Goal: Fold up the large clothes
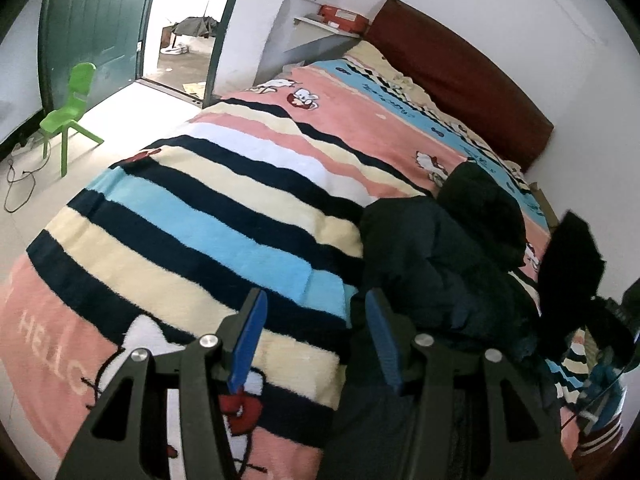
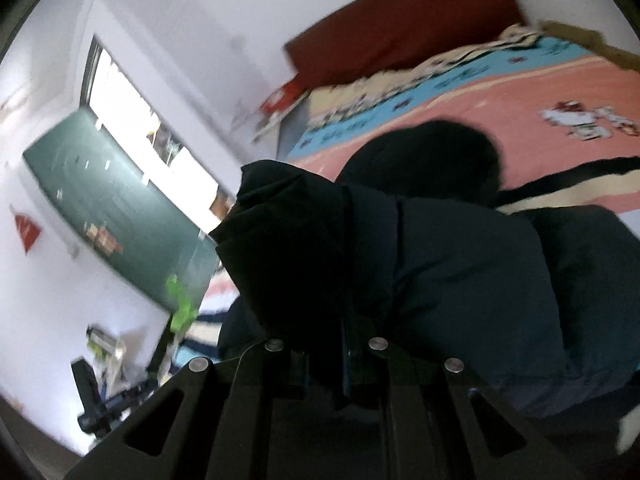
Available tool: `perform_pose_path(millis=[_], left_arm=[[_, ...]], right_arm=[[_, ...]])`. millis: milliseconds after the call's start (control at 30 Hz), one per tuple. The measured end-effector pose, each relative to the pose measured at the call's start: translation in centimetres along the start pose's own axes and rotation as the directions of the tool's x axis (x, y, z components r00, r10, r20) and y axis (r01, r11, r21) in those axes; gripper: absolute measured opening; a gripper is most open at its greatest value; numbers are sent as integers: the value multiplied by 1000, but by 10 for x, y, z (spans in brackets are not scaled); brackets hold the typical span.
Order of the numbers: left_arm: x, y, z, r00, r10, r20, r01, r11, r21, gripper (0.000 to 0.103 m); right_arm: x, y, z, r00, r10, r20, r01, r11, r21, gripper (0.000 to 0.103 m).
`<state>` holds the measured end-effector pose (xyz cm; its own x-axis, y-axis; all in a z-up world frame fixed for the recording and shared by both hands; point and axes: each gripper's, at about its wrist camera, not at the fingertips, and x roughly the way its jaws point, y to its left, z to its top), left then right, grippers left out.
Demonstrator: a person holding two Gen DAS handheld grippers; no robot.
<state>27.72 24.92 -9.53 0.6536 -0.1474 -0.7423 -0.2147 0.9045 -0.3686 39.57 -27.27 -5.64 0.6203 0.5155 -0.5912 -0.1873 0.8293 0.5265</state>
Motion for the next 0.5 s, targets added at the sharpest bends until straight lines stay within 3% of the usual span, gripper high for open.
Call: perform_pose_path(millis=[133,300,500], left_arm=[[0,4,0,1000,6,-4,-6,1000,-6,50],[-2,3,-1,1000,11,-11,-11,1000,-14,50],[-6,-19,0,1000,26,-1,-26,999,29,50]], right_arm=[[41,31,-30,993,-5,-114,-2,998,-64,14],[78,41,-59,971,-90,-222,66,991,-117,19],[81,44,-60,958,-126,-256,87,983,-159,39]])
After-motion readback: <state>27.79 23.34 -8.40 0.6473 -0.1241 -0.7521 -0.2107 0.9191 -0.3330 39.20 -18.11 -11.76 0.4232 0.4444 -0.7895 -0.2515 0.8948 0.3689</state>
